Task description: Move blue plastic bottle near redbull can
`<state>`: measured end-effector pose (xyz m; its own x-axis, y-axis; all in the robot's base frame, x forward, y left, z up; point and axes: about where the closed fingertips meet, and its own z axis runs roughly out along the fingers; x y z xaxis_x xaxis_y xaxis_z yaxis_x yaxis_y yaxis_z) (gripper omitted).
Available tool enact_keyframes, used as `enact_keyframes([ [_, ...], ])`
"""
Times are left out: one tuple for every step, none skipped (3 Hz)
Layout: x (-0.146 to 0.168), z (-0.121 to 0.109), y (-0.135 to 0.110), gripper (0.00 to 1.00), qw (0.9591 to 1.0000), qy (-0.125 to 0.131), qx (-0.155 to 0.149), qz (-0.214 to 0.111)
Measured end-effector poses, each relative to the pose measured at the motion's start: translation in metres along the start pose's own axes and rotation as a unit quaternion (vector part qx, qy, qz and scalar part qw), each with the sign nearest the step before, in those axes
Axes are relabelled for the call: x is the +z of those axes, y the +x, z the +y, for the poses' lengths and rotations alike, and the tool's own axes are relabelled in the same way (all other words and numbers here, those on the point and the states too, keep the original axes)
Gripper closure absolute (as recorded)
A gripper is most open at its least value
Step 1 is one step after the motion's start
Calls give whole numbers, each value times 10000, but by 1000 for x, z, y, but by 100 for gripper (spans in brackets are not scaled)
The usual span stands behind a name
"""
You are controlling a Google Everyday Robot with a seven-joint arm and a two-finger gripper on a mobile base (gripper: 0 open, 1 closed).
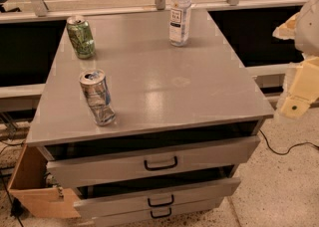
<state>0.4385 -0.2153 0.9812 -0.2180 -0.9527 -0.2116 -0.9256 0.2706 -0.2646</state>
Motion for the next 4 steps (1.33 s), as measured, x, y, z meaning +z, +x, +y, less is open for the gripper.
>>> enact_keyframes([
  [0,-1,-1,0,10000,19,-8,-14],
  [18,-22,-9,0,9996,132,-121,-227],
  [67,-72,-26,0,9964,328,-209,-760],
  [109,-127,-48,0,9892,517,-157,-1363],
])
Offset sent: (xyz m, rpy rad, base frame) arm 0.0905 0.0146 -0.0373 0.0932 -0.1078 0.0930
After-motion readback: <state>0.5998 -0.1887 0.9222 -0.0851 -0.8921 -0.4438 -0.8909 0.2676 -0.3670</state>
